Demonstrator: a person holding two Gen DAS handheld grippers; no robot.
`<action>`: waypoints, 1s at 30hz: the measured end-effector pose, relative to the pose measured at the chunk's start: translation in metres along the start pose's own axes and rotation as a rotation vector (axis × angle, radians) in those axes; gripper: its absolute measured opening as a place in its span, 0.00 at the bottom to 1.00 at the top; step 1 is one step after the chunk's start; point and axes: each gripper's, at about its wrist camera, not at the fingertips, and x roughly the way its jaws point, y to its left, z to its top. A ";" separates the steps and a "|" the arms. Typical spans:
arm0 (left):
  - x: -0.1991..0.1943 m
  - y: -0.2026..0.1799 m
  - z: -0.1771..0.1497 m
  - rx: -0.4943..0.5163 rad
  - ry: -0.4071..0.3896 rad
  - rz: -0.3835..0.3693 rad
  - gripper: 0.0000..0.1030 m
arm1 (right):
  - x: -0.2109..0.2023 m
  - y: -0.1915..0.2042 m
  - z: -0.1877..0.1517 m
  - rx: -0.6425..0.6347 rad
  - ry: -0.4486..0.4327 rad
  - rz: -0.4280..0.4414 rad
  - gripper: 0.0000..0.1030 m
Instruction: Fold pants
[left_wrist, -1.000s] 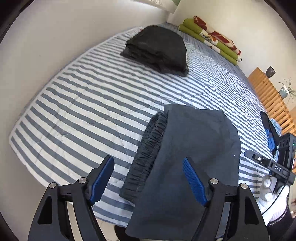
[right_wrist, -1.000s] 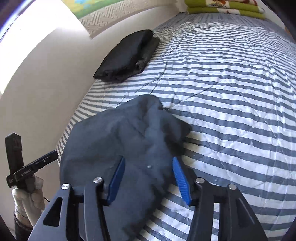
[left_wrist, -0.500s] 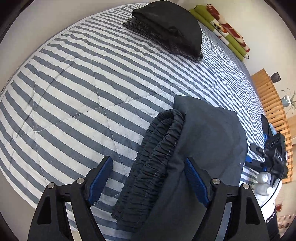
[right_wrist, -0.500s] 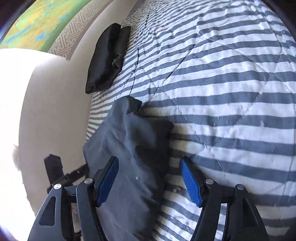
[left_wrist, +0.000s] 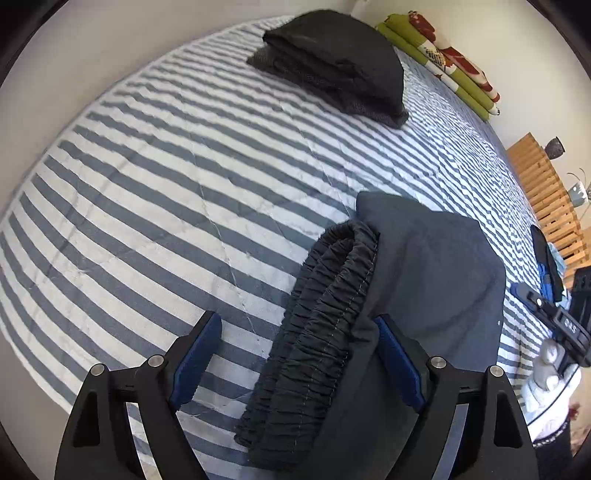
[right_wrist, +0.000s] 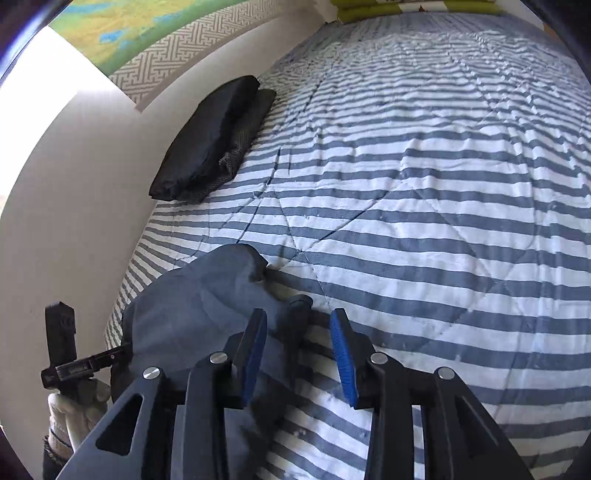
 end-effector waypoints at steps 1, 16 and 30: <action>-0.010 -0.001 -0.001 -0.003 -0.045 0.012 0.84 | -0.007 0.008 -0.006 -0.056 0.000 0.006 0.32; -0.057 0.008 -0.028 -0.164 -0.256 -0.129 0.72 | 0.031 0.082 -0.051 -0.503 0.139 -0.157 0.00; -0.056 0.002 -0.029 -0.111 -0.248 -0.122 0.72 | -0.080 0.080 -0.141 -0.510 0.352 0.197 0.04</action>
